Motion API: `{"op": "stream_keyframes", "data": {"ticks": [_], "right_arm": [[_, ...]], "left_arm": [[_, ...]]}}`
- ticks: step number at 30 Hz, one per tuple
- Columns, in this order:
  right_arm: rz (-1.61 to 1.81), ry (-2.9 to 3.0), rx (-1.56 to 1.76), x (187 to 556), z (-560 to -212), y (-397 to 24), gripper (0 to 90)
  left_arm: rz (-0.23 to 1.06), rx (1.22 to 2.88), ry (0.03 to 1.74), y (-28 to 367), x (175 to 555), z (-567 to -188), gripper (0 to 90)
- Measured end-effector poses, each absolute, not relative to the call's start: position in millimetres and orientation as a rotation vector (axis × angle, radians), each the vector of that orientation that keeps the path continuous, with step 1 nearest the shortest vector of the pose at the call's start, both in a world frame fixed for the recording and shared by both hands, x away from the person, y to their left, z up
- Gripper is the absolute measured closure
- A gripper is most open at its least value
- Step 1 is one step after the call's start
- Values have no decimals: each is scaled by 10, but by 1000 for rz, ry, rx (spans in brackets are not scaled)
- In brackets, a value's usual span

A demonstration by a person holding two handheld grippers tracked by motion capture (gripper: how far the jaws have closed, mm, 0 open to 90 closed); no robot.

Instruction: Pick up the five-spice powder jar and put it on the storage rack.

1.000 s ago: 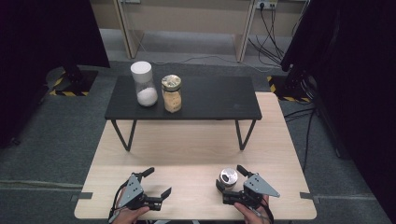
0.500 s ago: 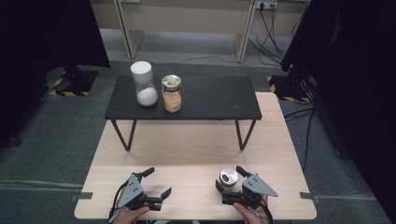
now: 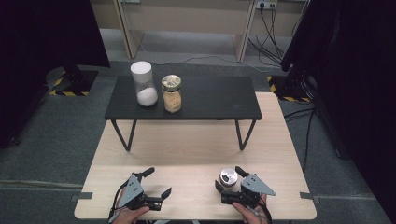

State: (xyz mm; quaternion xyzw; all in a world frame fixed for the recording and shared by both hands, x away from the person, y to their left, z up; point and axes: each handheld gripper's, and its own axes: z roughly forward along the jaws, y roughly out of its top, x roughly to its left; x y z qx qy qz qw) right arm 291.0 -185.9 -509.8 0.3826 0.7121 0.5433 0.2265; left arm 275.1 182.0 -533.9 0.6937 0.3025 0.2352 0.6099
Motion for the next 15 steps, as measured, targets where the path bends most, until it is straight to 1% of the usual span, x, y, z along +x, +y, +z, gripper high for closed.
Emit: {"op": "stream_keyframes", "data": {"ticks": [11, 15], "right_arm": [[1486, 1979, 1063, 2921, -5137, -1856, 61], [1477, 1986, 1069, 2922, -5154, -1859, 83]], "left_arm": [[544, 1601, 698, 1823, 2750, -5338, 25], [543, 1599, 699, 1824, 2751, -5337, 25]]}}
